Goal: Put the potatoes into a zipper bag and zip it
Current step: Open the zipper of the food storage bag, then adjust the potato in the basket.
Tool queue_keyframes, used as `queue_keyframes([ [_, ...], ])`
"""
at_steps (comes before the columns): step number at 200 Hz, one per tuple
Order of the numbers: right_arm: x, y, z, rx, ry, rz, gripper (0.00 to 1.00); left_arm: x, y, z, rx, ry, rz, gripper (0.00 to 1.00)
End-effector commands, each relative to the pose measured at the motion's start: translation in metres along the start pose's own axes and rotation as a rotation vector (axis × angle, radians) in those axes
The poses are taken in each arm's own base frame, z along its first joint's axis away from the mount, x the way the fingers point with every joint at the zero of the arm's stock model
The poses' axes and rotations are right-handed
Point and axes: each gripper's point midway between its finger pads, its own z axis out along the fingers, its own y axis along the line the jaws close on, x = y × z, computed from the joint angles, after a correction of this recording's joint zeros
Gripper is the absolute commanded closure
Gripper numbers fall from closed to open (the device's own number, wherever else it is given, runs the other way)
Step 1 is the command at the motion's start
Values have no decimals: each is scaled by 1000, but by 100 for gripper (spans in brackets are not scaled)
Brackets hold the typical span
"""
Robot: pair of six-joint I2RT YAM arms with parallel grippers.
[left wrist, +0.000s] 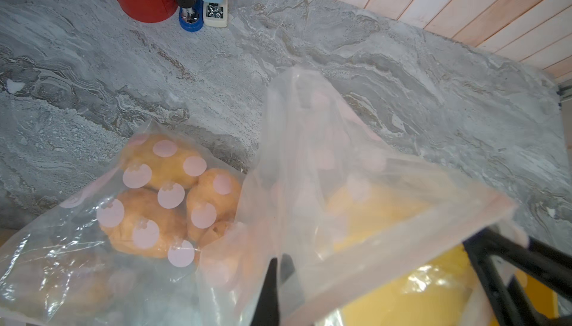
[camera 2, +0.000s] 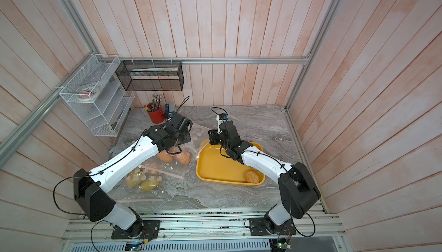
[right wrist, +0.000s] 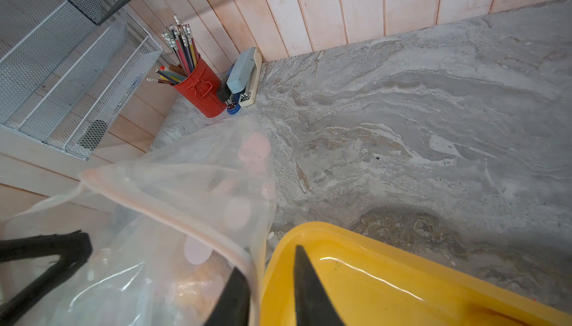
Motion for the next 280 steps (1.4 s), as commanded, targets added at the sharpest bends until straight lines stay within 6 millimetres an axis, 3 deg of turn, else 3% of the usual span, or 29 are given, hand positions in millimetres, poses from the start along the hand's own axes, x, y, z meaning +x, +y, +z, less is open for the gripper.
queue_keyframes([
  [1, -4, -5, -14, 15, -23, -20, 54, -4, -11, 6, 26, 0, 7, 100],
  [17, -2, -4, -28, 5, -17, -28, 39, 1, -12, 12, 20, 17, 10, 100],
  [48, 7, -13, -67, 30, -24, -33, 25, 8, -6, 12, -8, 40, 6, 100],
  [75, 17, -45, -99, 165, -57, -40, 15, 13, -4, -4, -39, 26, -14, 100],
  [96, 32, -78, -106, 311, -40, -49, 2, 16, -12, -12, -40, -3, 9, 100],
  [112, 45, -107, -103, 425, -11, -52, 2, 20, -20, -14, -22, 24, 57, 100],
  [131, 61, -128, -86, 449, 47, -42, 2, 19, -23, -19, -14, 25, 66, 100],
  [179, 95, -167, -49, 511, 154, -27, 2, -22, -26, -35, -30, -77, 23, 100],
  [206, 101, -176, -38, 511, 199, -44, 2, -42, -22, -34, -154, -83, -1, 100],
  [225, 101, -180, -34, 509, 195, -45, 2, -50, -32, -26, -177, -69, 11, 100],
  [280, 103, -178, -20, 458, 217, -69, 2, -52, -61, 7, -153, -41, 60, 100],
])
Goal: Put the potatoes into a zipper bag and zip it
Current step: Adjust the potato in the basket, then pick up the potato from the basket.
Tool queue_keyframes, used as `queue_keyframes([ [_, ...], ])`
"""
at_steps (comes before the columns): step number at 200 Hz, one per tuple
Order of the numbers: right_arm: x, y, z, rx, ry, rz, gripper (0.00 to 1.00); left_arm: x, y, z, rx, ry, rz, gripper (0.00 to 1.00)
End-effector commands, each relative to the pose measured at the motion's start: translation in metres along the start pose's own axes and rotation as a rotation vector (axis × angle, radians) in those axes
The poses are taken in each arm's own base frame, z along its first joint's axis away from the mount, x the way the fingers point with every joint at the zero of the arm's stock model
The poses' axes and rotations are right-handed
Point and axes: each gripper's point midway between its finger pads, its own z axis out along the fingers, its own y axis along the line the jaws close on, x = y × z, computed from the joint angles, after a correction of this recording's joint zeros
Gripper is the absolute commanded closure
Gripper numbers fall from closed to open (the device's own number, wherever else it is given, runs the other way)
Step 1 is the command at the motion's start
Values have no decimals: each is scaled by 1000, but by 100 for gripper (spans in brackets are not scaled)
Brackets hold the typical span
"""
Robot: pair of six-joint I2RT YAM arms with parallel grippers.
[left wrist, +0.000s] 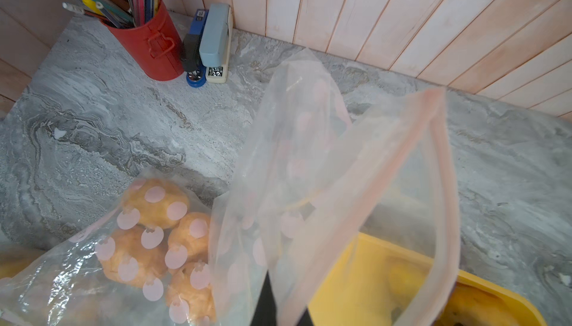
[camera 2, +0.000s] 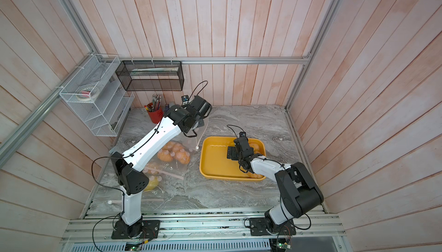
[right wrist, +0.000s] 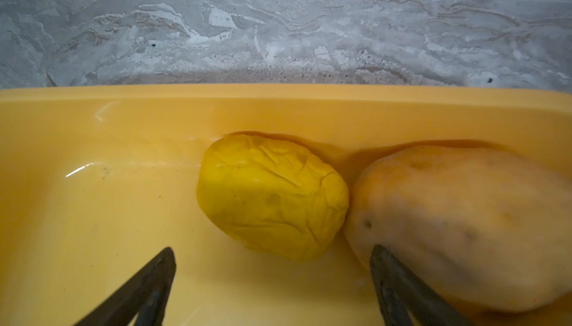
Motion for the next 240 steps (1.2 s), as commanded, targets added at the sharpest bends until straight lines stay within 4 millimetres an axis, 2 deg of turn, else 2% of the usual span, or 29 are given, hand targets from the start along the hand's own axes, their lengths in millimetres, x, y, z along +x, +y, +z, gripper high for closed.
queue_keyframes([
  [1, 1, 5, 8, -25, 25, -27, 2, 2, 1, 3, -10, 21, 36, 100],
  [42, -9, 28, 5, -140, 14, -41, 2, 2, 3, 11, -8, 32, 28, 100],
  [60, -14, 47, -3, -251, -9, -49, 11, 3, 5, 13, -14, 35, 26, 100],
  [79, -21, 55, -12, -299, -33, -51, 18, 3, 6, 14, -12, 33, 24, 100],
  [108, -30, 42, -25, -239, -82, -37, 18, 7, 4, 16, 5, 42, 25, 100],
  [131, -35, 28, -33, -175, -132, -38, 12, 8, 4, 16, 8, 44, 25, 100],
  [153, -38, 17, -26, -104, -153, -71, 2, 10, 3, 16, 21, 48, 26, 100],
  [165, -37, 18, -18, -99, -140, -95, 2, 11, 1, 17, 31, 52, 29, 100],
  [209, -33, 41, 7, -175, -81, -170, 1, 15, -1, 19, 41, 63, 41, 100],
  [240, -28, 59, 11, -278, -66, -202, 4, 16, 1, 20, 41, 61, 49, 100],
])
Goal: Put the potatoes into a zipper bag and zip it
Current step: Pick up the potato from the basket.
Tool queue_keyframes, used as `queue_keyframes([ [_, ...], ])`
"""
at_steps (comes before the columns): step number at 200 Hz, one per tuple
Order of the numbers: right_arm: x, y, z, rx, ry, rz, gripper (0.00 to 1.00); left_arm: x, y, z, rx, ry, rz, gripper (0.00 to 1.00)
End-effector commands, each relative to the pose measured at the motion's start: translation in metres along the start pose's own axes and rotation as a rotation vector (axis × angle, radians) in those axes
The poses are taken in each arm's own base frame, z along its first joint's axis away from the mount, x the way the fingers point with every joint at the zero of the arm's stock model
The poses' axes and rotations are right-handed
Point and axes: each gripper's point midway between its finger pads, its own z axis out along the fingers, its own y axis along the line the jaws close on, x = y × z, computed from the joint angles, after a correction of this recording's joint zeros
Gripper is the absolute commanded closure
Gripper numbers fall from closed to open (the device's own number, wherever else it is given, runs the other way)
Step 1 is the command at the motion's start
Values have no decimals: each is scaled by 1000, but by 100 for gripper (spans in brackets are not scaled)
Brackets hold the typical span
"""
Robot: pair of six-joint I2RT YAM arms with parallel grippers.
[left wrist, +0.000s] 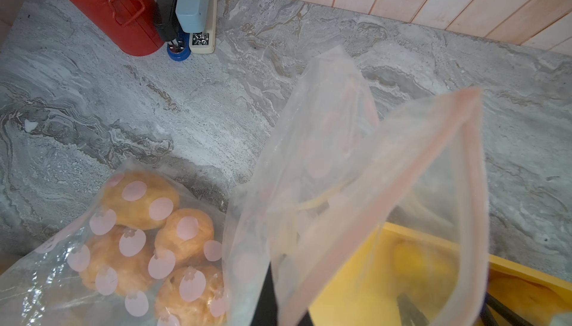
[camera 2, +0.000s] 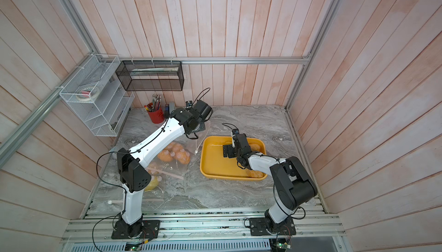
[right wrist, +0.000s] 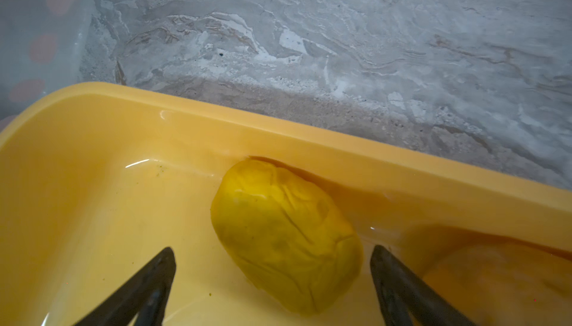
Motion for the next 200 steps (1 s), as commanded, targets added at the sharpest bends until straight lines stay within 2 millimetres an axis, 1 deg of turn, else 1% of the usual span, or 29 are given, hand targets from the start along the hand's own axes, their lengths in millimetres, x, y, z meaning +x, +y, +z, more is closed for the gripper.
queue_keyframes([
  [1, -14, 19, 3, -98, -32, -42, 4, -5, 1, -12, 32, -17, 1, 100],
  [28, -10, 22, 10, -112, 1, -33, 18, -5, 1, -14, 46, -19, -2, 100],
  [42, -6, 20, 14, -101, 22, -29, 20, -5, 0, -15, 57, -19, -2, 100],
  [63, 0, 11, 21, -46, 47, -26, 19, -4, -1, -16, 66, -15, -1, 100],
  [87, 3, 5, 26, -3, 67, -24, 12, -3, -2, -15, 72, -10, 0, 100],
  [100, 2, 5, 29, 12, 72, -25, 9, -3, -3, -15, 76, -10, 1, 100],
  [117, 2, 6, 33, 22, 79, -29, 8, -3, -3, -16, 81, -9, 0, 100],
  [139, -1, 13, 37, 8, 80, -39, 9, -3, -3, -17, 85, -9, 1, 100],
  [146, -1, 16, 38, 0, 81, -40, 13, -3, -3, -17, 85, -9, 3, 100],
  [155, -3, 19, 38, -16, 79, -38, 19, -3, -3, -17, 86, -10, 2, 100],
  [173, -4, 27, 35, -46, 77, -33, 36, -2, -3, -17, 88, -9, 3, 100],
  [184, -4, 30, 32, -56, 76, -28, 50, -2, -3, -18, 91, -9, 2, 100],
  [200, -4, 36, 26, -71, 74, -15, 62, -1, -2, -19, 92, -9, 2, 100],
])
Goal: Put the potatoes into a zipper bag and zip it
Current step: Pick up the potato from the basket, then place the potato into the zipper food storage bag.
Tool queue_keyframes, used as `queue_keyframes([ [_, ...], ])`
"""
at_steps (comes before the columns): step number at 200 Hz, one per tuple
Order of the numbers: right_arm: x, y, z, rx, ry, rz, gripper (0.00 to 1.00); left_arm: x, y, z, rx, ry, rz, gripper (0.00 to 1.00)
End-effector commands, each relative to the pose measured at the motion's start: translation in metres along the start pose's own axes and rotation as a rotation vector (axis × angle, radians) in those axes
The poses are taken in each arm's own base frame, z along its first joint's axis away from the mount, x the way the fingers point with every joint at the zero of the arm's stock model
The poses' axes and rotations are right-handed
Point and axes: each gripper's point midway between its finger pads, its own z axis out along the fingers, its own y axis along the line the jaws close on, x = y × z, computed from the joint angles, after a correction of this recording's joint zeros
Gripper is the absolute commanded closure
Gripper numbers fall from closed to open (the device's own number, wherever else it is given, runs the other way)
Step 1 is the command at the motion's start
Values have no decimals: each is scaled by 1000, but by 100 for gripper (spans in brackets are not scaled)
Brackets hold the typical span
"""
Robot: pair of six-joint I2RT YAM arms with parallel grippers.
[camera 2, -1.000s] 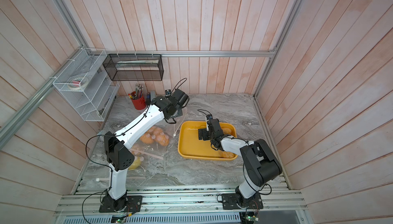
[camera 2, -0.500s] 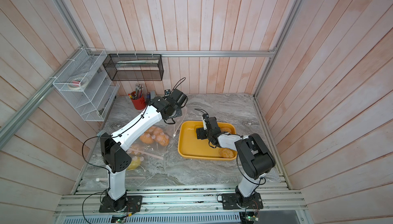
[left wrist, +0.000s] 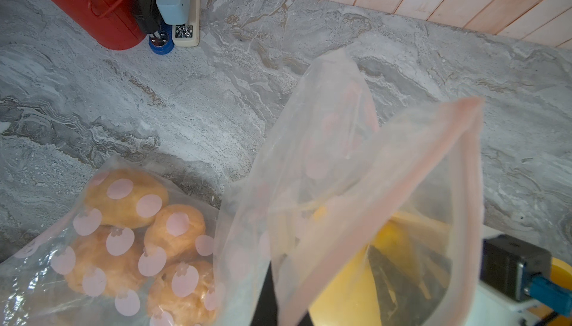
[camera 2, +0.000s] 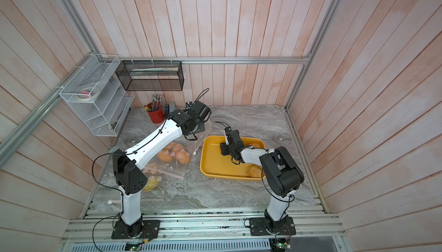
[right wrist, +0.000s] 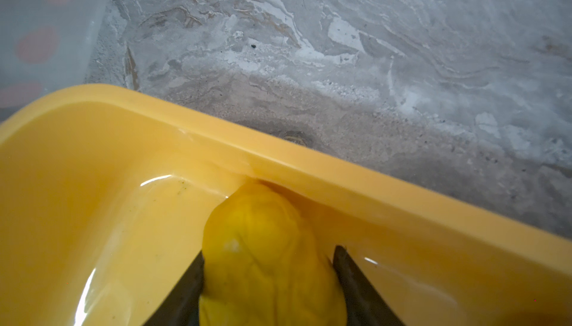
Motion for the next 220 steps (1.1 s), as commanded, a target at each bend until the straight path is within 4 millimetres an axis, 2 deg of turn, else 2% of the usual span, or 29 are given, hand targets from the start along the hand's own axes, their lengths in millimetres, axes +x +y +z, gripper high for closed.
queue_keyframes([
  [1, -2, 11, -9, -31, 3, 19, 62, -7, 1, -14, 32, -22, -5, 100],
  [25, 0, 17, -19, -51, 5, 42, 70, -7, 0, -17, 47, -21, -9, 100],
  [50, -11, 27, -41, -97, -25, 90, 76, -6, -2, -19, 70, -17, -21, 100],
  [70, -34, 45, -82, -199, -113, 147, 79, -4, -5, -21, 99, -9, -38, 100],
  [111, -61, 85, -161, -427, -261, 240, 86, 0, -9, -19, 143, 3, -67, 100],
  [140, -81, 109, -196, -548, -322, 272, 91, 4, -13, -16, 166, 10, -70, 100],
  [164, -97, 118, -200, -597, -348, 305, 93, 6, -15, -17, 190, 13, -74, 100],
  [220, -123, 139, -167, -665, -304, 356, 99, 7, -19, -28, 265, 2, -75, 100],
])
